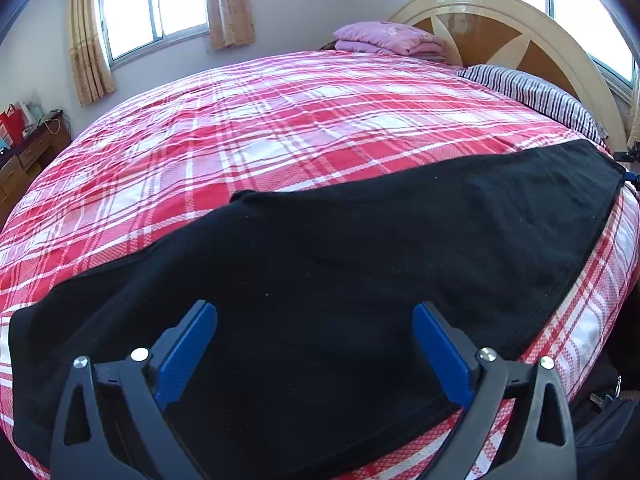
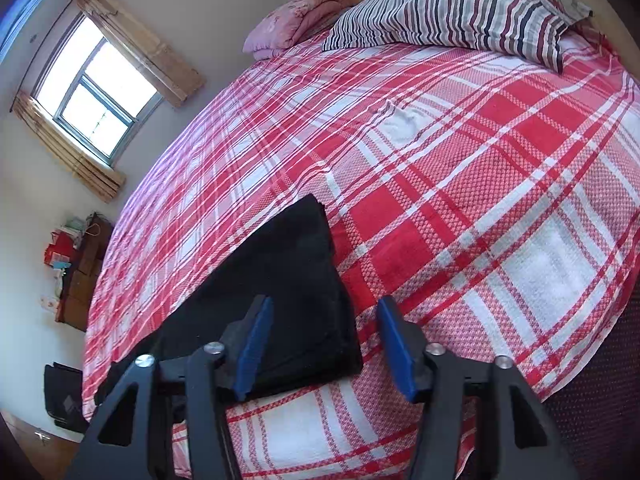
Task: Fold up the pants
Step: 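Grasp the black pants end with the right gripper and lift it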
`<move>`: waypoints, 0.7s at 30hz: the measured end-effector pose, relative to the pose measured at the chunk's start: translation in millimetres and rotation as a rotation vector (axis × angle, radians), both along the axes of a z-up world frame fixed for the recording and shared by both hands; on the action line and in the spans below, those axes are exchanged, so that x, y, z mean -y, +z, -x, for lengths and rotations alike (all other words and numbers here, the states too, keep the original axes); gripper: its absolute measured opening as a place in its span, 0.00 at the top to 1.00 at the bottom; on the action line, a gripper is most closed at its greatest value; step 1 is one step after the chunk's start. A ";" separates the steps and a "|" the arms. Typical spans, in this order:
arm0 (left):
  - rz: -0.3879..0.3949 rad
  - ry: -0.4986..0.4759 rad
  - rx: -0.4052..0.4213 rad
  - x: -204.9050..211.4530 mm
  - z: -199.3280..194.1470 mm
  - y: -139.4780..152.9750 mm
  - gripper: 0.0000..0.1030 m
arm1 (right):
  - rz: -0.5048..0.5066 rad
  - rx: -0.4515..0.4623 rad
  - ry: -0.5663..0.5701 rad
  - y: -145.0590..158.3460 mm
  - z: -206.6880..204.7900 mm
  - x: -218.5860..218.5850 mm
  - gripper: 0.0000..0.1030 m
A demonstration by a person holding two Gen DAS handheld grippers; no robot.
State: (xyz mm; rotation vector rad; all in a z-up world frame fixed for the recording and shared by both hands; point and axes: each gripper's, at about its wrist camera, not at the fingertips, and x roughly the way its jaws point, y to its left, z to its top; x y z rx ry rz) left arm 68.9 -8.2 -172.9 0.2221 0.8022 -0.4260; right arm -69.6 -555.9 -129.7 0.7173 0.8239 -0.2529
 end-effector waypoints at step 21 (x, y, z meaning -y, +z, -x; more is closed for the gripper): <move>0.032 0.026 -0.009 -11.7 -2.7 -5.0 0.02 | 0.186 0.131 0.054 41.9 -9.7 -58.0 0.88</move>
